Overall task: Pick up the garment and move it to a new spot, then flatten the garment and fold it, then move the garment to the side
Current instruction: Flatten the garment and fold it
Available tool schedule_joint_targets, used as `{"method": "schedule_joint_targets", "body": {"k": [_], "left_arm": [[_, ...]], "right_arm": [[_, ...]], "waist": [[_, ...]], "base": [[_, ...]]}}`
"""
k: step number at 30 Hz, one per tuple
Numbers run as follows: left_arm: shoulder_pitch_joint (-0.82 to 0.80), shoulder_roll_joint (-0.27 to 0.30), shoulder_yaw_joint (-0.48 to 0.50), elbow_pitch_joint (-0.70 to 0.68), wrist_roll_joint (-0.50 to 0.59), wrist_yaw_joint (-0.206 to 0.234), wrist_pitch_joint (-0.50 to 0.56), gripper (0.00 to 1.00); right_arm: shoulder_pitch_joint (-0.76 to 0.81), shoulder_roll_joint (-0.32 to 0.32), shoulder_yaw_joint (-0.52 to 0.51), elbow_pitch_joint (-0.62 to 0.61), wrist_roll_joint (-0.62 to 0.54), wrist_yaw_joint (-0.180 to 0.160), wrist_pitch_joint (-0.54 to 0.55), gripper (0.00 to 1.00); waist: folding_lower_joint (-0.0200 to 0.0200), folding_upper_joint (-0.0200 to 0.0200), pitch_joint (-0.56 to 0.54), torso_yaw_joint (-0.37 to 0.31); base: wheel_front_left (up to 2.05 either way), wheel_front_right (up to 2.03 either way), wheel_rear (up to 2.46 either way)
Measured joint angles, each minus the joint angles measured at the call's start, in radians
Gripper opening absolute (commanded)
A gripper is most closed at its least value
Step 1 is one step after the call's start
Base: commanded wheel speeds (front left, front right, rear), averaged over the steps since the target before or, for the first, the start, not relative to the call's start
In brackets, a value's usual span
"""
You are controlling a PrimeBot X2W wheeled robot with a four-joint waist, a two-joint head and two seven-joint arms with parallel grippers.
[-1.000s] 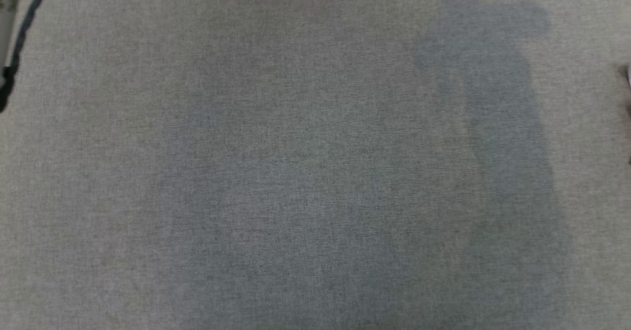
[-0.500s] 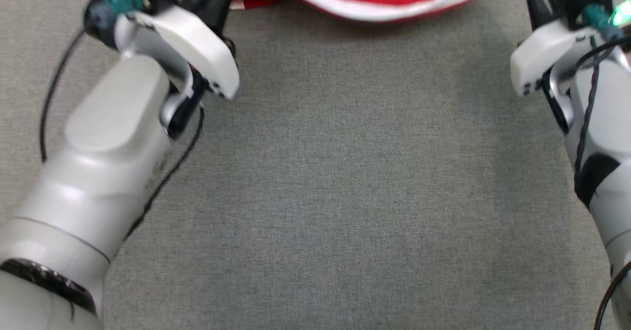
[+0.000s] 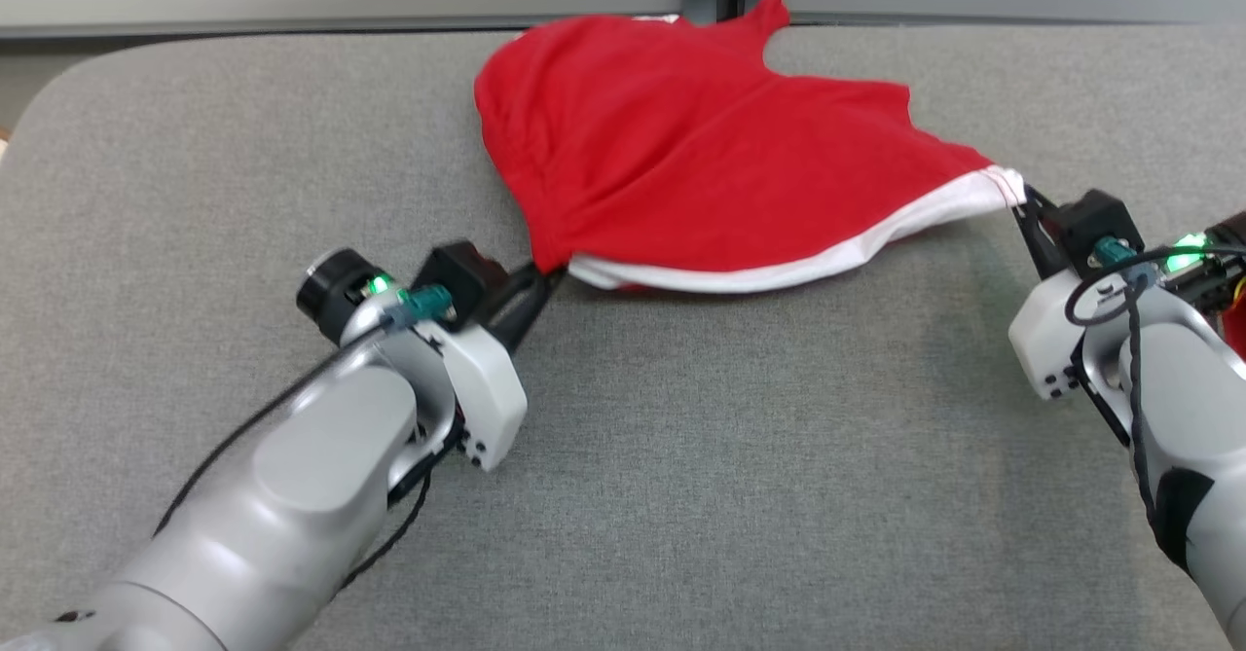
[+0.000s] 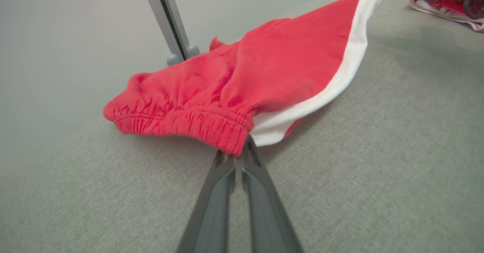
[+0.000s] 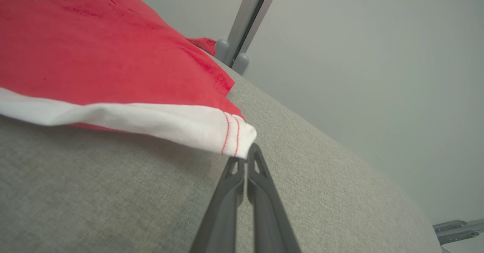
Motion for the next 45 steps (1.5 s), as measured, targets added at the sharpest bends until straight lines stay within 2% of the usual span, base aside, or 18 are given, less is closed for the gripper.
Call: {"method": "schedule_joint_targets", "body": {"k": [5,11,15,22,29,34,39,45], "left_arm": [[0.055,0.002,-0.087,0.003,0.014,0.0,0.005,0.0],[0.132,0.01,-0.119,-0.012,-0.007,0.0,0.008,0.0],[0.178,0.02,-0.131,-0.066,-0.022,0.0,0.017,0.0],[0.256,0.065,-0.14,-0.188,-0.047,0.0,0.079,0.0],[0.344,0.125,-0.143,-0.383,-0.072,0.016,0.164,0.0],[0.396,0.177,-0.146,-0.544,-0.083,0.044,0.232,0.0],[0.404,0.221,-0.143,-0.662,-0.078,0.09,0.264,0.0],[0.408,0.24,-0.127,-0.745,-0.081,0.118,0.277,0.0]], "right_arm": [[0.049,-0.023,0.103,0.015,0.08,0.0,0.0,0.0],[0.11,-0.07,0.251,0.003,0.197,0.0,0.002,0.0],[0.158,-0.126,0.374,-0.048,0.272,0.0,0.017,0.0],[0.223,-0.278,0.544,-0.214,0.444,0.0,0.083,0.0],[0.282,-0.468,0.68,-0.496,0.622,0.0,0.194,0.0],[0.297,-0.617,0.69,-0.657,0.648,0.0,0.283,0.0],[0.352,-0.727,0.644,-0.815,0.677,0.0,0.36,0.0],[0.36,-0.783,0.537,-0.931,0.664,0.0,0.414,0.0]], "waist": [[0.0001,0.0,-0.057,-0.001],[0.0001,0.0,-0.123,-0.011],[0.0001,0.0,-0.162,-0.022],[0.0001,0.0,-0.225,-0.039],[0.0,0.0,-0.255,-0.065],[0.0,0.0,-0.26,-0.081],[0.0,0.0,-0.254,-0.076],[0.0001,0.0,-0.236,-0.059]], "base": [[0.0,0.0,0.0],[0.0,0.0,0.0],[0.0,0.0,0.0],[0.0,0.0,0.0],[0.0,0.0,0.0],[0.0,0.0,0.0],[0.0,0.0,0.0],[0.0,0.0,0.0]]}}
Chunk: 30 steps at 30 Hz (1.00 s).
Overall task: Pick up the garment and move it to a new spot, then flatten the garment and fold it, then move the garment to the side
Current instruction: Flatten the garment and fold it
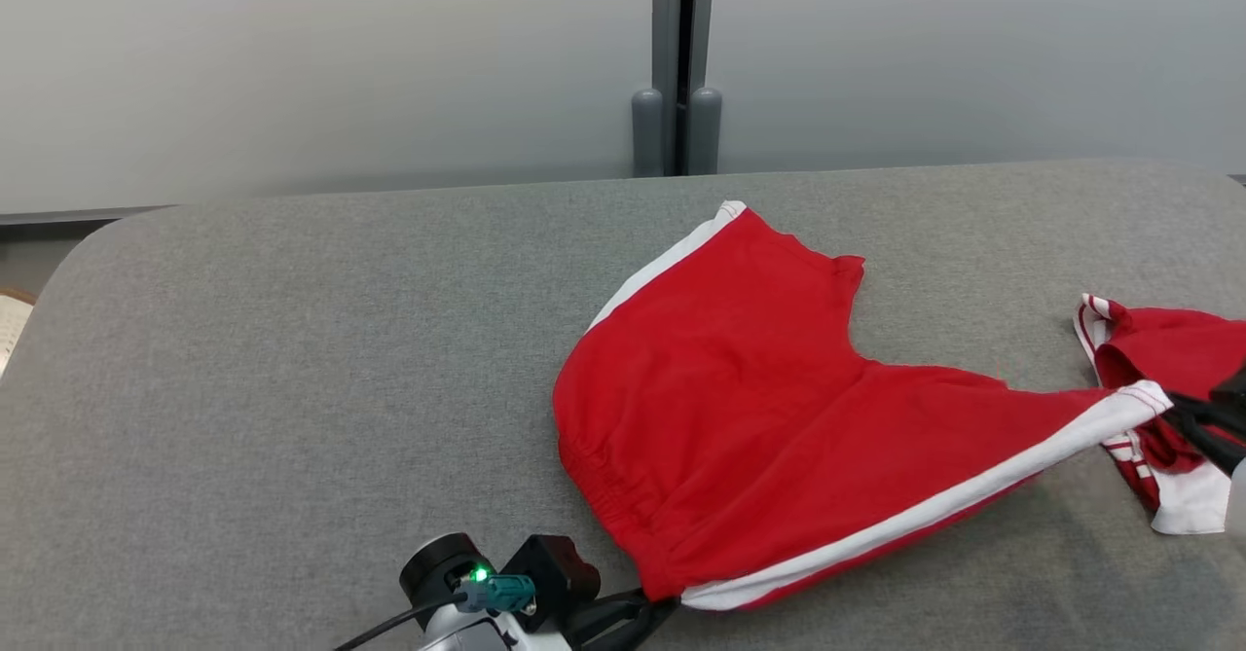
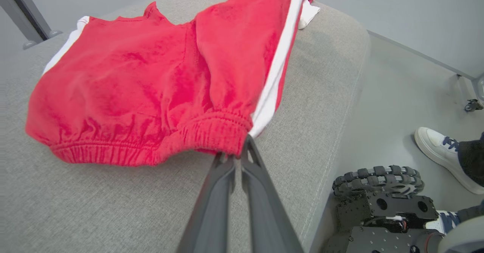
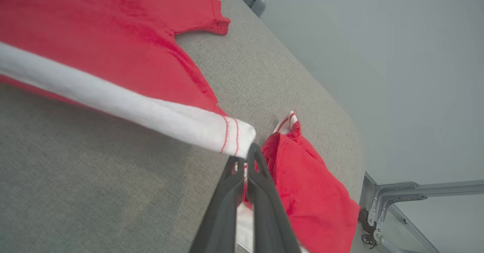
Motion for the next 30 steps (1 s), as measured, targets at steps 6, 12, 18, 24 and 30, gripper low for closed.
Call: {"method": "schedule_joint_targets", "body": {"k": [6,12,18,24,30], "left_arm": [[-0.034,-0.007,0.027,-0.03,-0.011,0.005,0.002,0.0],[-0.07,-0.034,0.042,-0.031,-0.03,-0.013,0.015,0.0],[-0.105,-0.089,0.063,-0.009,-0.061,-0.028,0.014,0.0],[-0.156,-0.161,0.098,0.06,-0.099,-0.049,0.001,0.0],[-0.205,-0.226,0.111,0.141,-0.115,-0.072,-0.021,0.0]], "right_arm": [[-0.033,-0.003,-0.049,-0.045,-0.039,0.0,0.037,0.0],[-0.137,0.007,-0.04,-0.035,-0.053,0.0,0.074,0.0],[-0.254,0.014,0.009,0.011,-0.058,0.0,0.095,0.0],[-0.415,0.027,0.08,0.079,-0.048,0.0,0.121,0.0],[-0.561,0.046,0.154,0.152,-0.042,0.0,0.131,0.0]], "waist": [[0.0,0.0,0.023,0.048],[0.0,0.0,0.05,0.123],[0.0,0.0,0.085,0.186],[0.0,0.0,0.151,0.25],[0.0,0.0,0.228,0.301]], "base": [[0.0,0.0,0.0],[0.0,0.0,0.0],[0.0,0.0,0.0],[0.0,0.0,0.0],[0.0,0.0,0.0]]}}
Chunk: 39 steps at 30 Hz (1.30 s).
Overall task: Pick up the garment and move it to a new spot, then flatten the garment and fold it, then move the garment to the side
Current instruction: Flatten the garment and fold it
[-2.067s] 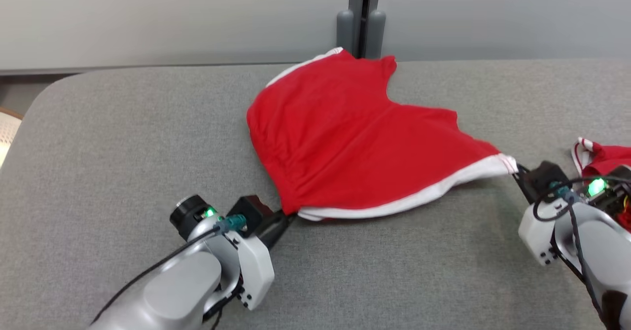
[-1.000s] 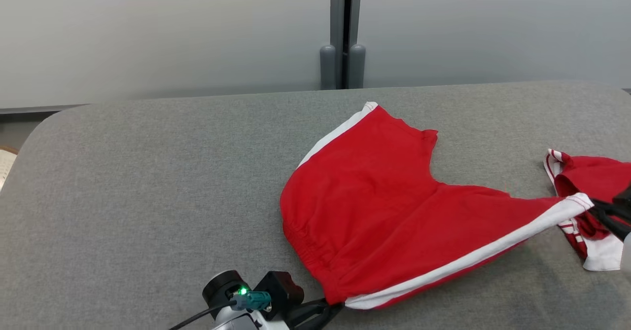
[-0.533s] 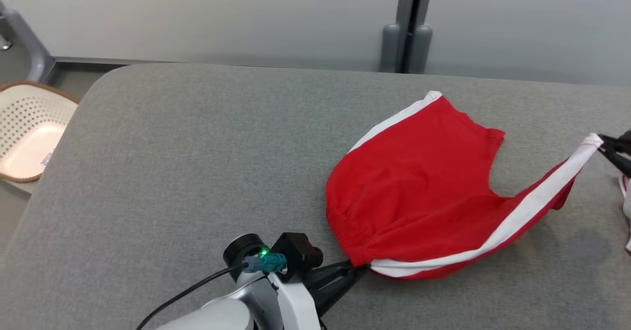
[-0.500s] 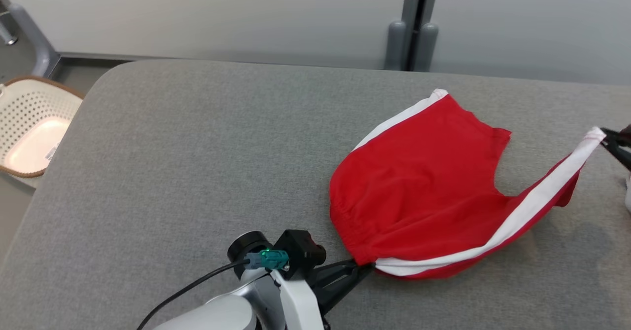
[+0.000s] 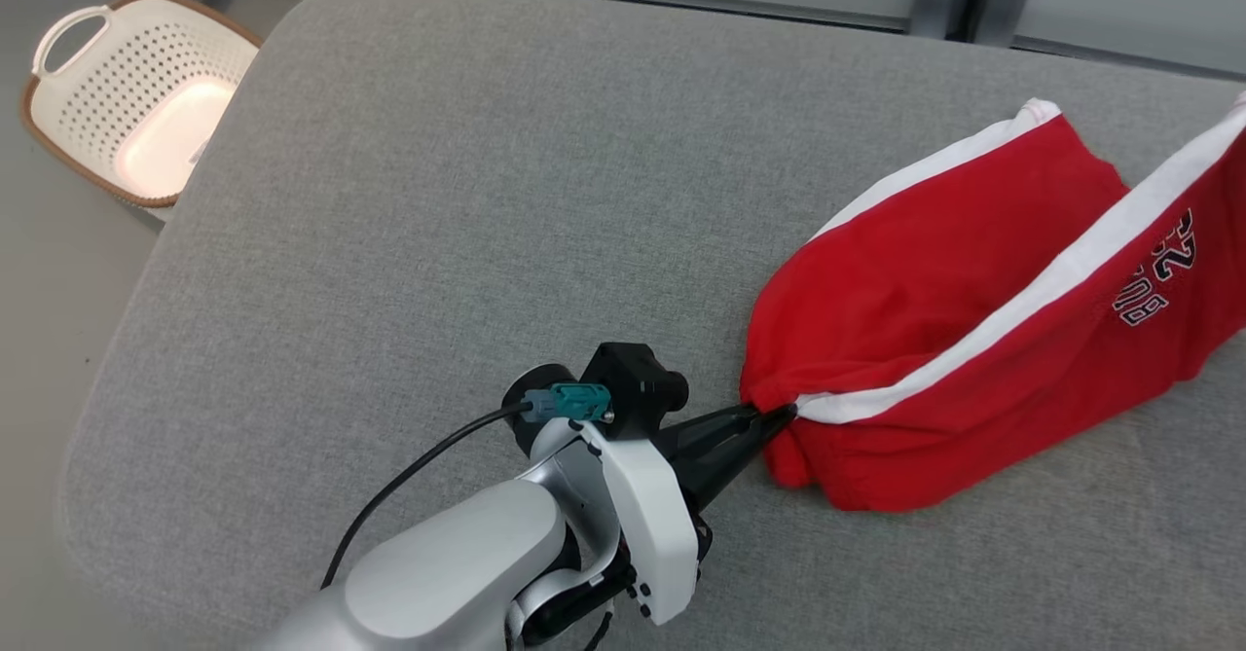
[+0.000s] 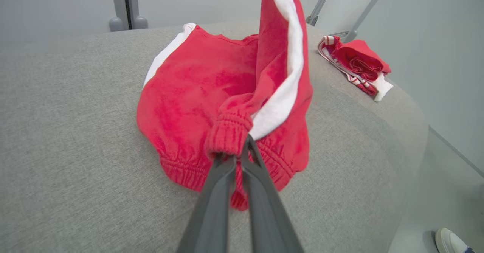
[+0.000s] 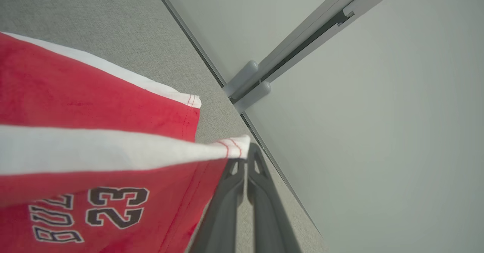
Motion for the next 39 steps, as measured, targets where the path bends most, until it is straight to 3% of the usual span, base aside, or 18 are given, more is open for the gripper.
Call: {"method": "schedule_joint_targets", "body": {"k": [10,24,25,26,27,28,29,30,39], "left_arm": [[-0.075,-0.081,0.022,0.134,-0.009,-0.029,-0.082,0.0],[-0.15,-0.152,0.003,0.265,-0.008,-0.042,-0.16,0.0],[-0.152,-0.155,-0.001,0.274,-0.008,-0.042,-0.164,0.03],[-0.155,-0.159,-0.006,0.284,-0.008,-0.042,-0.166,0.23],[-0.159,-0.163,-0.009,0.294,-0.008,-0.042,-0.172,0.39],[-0.163,-0.167,-0.011,0.303,-0.008,-0.042,-0.176,0.56],[-0.166,-0.172,-0.011,0.312,-0.006,-0.043,-0.181,0.87],[-0.169,-0.175,-0.012,0.323,-0.006,-0.043,-0.186,1.0],[-0.176,-0.183,-0.015,0.403,-0.005,-0.041,-0.216,1.0]], "right_arm": [[-0.193,0.034,0.124,0.122,0.017,0.0,0.015,0.0],[-0.288,0.052,0.15,0.188,0.0,0.0,0.042,0.0],[-0.288,0.054,0.151,0.189,0.0,0.0,0.046,0.0],[-0.286,0.057,0.151,0.191,0.003,0.0,0.054,0.0],[-0.283,0.06,0.151,0.196,0.014,0.0,0.056,0.27],[-0.283,0.063,0.151,0.201,0.026,0.0,0.056,1.0],[-0.284,0.064,0.151,0.21,0.031,0.0,0.057,1.0],[-0.284,0.066,0.151,0.215,0.026,0.0,0.057,1.0],[-0.256,0.12,0.106,0.336,0.098,0.0,-0.04,1.0]], "waist": [[0.0,0.0,0.119,0.063],[0.0,0.0,0.21,0.117],[0.0,0.0,0.212,0.12],[0.0,0.0,0.213,0.123],[0.0,0.0,0.213,0.126],[0.0,0.0,0.214,0.128],[0.0001,0.0,0.214,0.129],[0.0,0.0,0.215,0.13],[0.0,0.0,0.188,0.118]], "base": [[0.0,0.0,0.0],[0.0,0.0,0.0],[0.0,0.0,0.0],[0.0,0.0,0.0],[0.0,0.0,0.0],[0.0,0.0,0.0],[0.0,0.0,0.0],[0.0,0.0,0.0],[0.0,0.0,0.0]]}}
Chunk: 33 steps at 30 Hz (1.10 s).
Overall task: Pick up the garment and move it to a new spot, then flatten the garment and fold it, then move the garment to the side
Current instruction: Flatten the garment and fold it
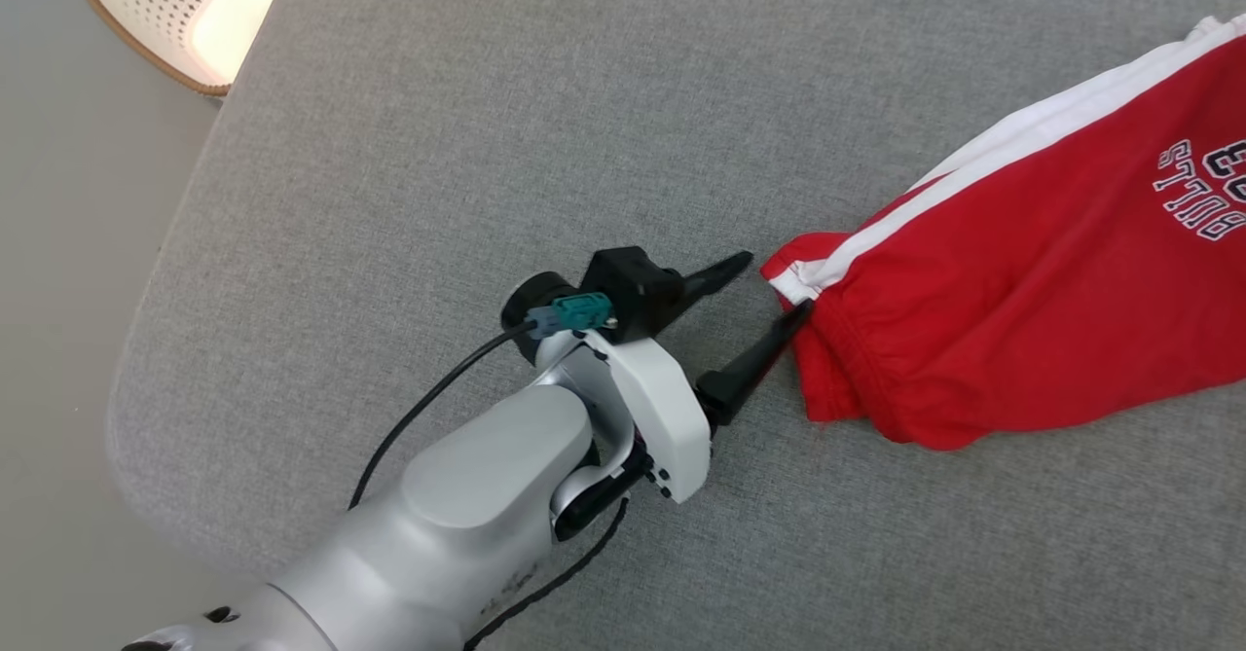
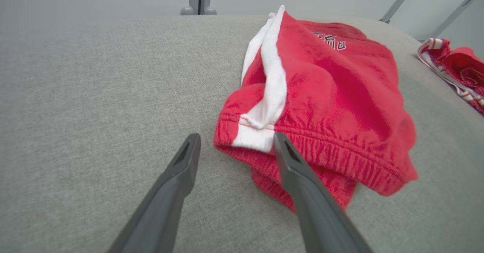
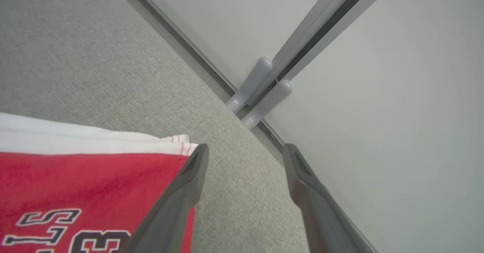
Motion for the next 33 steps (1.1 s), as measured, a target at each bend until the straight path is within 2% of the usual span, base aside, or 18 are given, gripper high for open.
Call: {"method": "schedule_joint_targets", "body": {"k": [6,10,15,20,24,27,33], "left_arm": [[0.039,0.012,0.063,0.036,-0.013,0.029,-0.03,1.0],[0.075,0.042,0.148,0.031,-0.014,0.065,-0.039,1.0],[0.148,0.081,0.357,-0.075,0.063,0.127,-0.04,1.0],[0.277,0.093,0.572,-0.177,0.168,0.18,-0.04,1.0],[0.389,0.061,0.702,-0.247,0.258,0.175,-0.04,1.0],[0.467,0.05,0.765,-0.253,0.317,0.168,-0.04,1.0],[0.584,0.007,0.871,-0.291,0.405,0.118,-0.04,1.0]], "right_arm": [[0.098,0.087,-0.09,0.066,0.071,0.0,-0.181,1.0],[0.162,0.16,-0.165,0.107,0.094,0.0,-0.331,1.0],[0.247,0.244,-0.247,0.136,0.098,0.0,-0.468,1.0],[0.363,0.309,-0.351,0.119,0.073,0.0,-0.502,1.0],[0.488,0.351,-0.546,0.025,0.024,0.0,-0.506,1.0],[0.623,0.377,-0.658,-0.06,-0.121,0.0,-0.508,1.0],[0.887,0.522,-0.941,-0.198,-0.296,0.0,-0.508,1.0]], "waist": [[0.0,0.0,-0.053,-0.032],[0.0,0.0,-0.101,-0.065],[0.0,0.0,-0.166,-0.116],[0.0,0.0,-0.227,-0.172],[0.0,0.0,-0.27,-0.216],[0.0,0.0,-0.301,-0.245],[0.0,0.0,-0.352,-0.29]], "base": [[0.0,0.0,0.0],[0.0,0.0,0.0],[0.0,0.0,0.0],[0.0,0.0,0.0],[0.0,0.0,0.0],[0.0,0.0,0.0],[0.0,0.0,0.0]]}}
